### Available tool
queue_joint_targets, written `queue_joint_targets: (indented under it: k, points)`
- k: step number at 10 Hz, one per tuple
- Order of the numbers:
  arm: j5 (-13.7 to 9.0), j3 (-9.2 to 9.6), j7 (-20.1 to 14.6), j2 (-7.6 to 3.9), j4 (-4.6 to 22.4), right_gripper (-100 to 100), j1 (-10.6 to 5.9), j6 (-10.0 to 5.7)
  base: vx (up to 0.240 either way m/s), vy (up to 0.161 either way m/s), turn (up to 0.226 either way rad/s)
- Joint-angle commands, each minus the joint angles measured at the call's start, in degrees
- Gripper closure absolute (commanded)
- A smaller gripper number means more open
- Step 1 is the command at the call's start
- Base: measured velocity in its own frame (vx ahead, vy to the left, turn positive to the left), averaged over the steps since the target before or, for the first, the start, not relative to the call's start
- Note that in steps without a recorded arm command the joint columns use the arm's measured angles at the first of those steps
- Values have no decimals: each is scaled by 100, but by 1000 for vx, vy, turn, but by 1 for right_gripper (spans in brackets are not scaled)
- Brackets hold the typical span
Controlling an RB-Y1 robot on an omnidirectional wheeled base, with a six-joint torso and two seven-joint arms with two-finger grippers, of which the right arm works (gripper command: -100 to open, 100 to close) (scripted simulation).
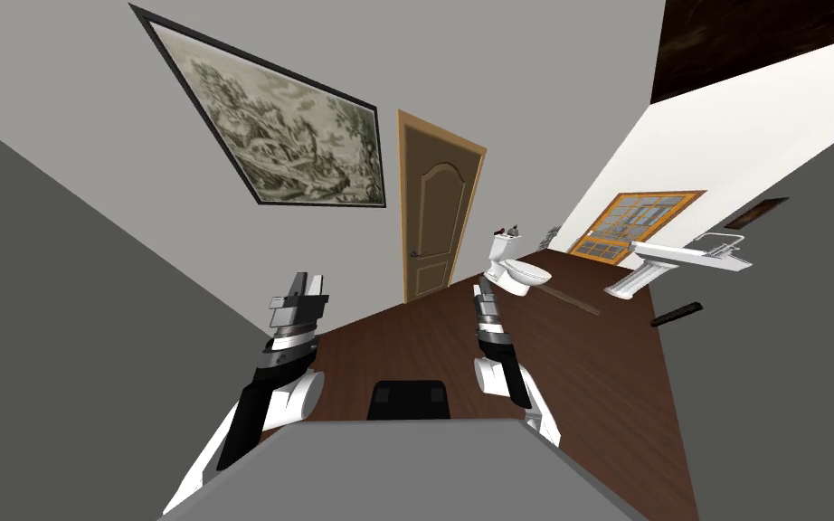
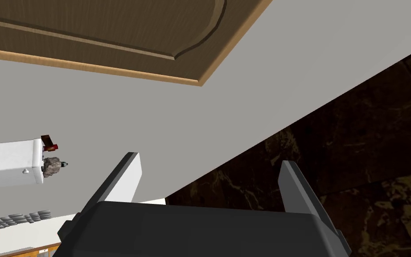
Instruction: Pull the door open
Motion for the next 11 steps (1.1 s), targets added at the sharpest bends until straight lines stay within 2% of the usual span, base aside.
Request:
queue_joint_targets:
  k: [1,11]
  points:
    - [-46,-22,-33,-60,210,-100,-72,-50,83,-16,96]
    - [-330,-143,-203,-384,1763,-100,-740,-302,89,-27,128]
